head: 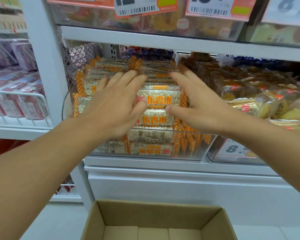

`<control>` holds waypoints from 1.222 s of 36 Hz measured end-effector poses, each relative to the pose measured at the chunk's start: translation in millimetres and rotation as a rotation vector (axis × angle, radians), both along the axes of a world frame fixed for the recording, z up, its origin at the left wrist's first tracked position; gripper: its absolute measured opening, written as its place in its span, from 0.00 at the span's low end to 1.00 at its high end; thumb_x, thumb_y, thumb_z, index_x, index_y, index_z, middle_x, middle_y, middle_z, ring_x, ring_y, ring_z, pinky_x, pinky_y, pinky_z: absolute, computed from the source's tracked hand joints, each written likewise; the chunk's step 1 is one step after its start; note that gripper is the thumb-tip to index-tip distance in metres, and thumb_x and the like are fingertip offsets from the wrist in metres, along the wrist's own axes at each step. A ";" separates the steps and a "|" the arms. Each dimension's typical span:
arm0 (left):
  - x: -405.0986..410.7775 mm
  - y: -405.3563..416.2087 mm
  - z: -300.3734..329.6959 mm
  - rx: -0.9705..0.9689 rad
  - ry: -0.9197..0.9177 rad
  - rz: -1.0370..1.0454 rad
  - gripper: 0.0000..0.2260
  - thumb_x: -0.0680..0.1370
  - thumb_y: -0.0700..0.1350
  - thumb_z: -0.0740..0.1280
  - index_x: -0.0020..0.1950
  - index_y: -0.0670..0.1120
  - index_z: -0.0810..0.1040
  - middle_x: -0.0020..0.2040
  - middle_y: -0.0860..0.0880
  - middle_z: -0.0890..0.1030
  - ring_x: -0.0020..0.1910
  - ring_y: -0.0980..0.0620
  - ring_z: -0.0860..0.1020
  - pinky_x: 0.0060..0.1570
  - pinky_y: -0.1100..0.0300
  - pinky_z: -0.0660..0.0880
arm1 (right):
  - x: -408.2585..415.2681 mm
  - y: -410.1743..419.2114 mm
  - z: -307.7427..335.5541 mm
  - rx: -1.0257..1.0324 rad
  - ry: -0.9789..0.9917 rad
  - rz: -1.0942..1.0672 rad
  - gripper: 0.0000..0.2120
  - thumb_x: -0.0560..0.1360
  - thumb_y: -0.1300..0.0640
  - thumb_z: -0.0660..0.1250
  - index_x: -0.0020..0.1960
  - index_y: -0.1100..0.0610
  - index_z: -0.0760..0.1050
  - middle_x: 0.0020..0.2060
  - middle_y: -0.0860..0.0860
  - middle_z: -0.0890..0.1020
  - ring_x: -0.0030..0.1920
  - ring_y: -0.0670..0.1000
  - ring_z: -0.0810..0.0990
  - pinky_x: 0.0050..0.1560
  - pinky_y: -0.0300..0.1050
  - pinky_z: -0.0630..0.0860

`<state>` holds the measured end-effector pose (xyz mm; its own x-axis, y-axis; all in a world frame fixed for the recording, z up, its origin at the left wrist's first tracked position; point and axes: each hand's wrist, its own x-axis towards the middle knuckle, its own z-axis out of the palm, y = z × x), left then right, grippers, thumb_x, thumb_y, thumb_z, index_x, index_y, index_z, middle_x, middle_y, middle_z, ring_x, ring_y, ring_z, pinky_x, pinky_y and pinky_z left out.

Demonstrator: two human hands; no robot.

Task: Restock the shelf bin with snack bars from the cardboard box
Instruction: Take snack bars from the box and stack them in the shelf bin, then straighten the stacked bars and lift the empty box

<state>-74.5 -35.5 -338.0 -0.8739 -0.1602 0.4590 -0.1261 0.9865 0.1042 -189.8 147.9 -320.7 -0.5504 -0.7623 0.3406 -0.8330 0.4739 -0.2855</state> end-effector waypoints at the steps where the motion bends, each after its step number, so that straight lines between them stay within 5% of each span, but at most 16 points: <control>1: 0.8 -0.4 0.1 0.004 -0.003 0.000 0.30 0.79 0.60 0.49 0.80 0.51 0.58 0.79 0.50 0.61 0.78 0.47 0.58 0.76 0.39 0.55 | 0.0 0.2 0.2 -0.004 0.004 -0.004 0.39 0.78 0.46 0.68 0.82 0.51 0.51 0.80 0.49 0.55 0.80 0.51 0.52 0.78 0.52 0.56; 12: 5.9 -4.1 -5.7 -0.090 -0.066 -0.029 0.34 0.77 0.66 0.49 0.81 0.56 0.53 0.81 0.51 0.57 0.80 0.48 0.54 0.78 0.41 0.49 | 13.2 4.9 -16.4 0.188 0.265 0.011 0.34 0.82 0.36 0.49 0.83 0.49 0.43 0.82 0.47 0.48 0.81 0.53 0.43 0.80 0.55 0.47; 28: 9.7 -8.6 -6.5 -0.080 -0.034 -0.033 0.37 0.77 0.68 0.49 0.82 0.53 0.48 0.82 0.51 0.53 0.81 0.48 0.52 0.78 0.41 0.51 | 15.4 14.6 -18.1 0.186 0.403 -0.026 0.38 0.79 0.34 0.51 0.82 0.49 0.44 0.82 0.50 0.47 0.81 0.53 0.42 0.80 0.57 0.48; 33: 12.4 -3.4 -3.4 -0.116 0.010 -0.051 0.36 0.78 0.67 0.51 0.82 0.52 0.50 0.82 0.52 0.54 0.81 0.50 0.50 0.79 0.42 0.49 | 14.4 30.0 -19.2 0.220 0.392 -0.271 0.46 0.76 0.28 0.43 0.82 0.60 0.43 0.81 0.57 0.50 0.81 0.56 0.48 0.80 0.55 0.50; 37: 13.2 1.2 -3.6 -0.154 0.009 -0.065 0.36 0.78 0.67 0.51 0.82 0.53 0.51 0.82 0.52 0.54 0.81 0.51 0.50 0.78 0.42 0.50 | 5.3 36.6 -22.9 0.455 0.351 -0.320 0.54 0.71 0.22 0.33 0.80 0.62 0.54 0.77 0.59 0.62 0.78 0.57 0.58 0.80 0.55 0.51; 44: 14.9 1.0 -6.0 -0.156 0.003 -0.063 0.35 0.78 0.67 0.51 0.82 0.52 0.52 0.82 0.51 0.55 0.81 0.50 0.51 0.78 0.43 0.49 | 8.0 38.0 -17.1 0.358 0.383 -0.276 0.51 0.73 0.23 0.36 0.77 0.62 0.59 0.73 0.59 0.67 0.75 0.57 0.63 0.79 0.56 0.50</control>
<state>-59.6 -34.5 -344.0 -0.8787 -0.0317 0.4763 -0.0632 0.9967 -0.0503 -181.9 185.8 -337.7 -0.6332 -0.7126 0.3021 -0.6772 0.6991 0.2295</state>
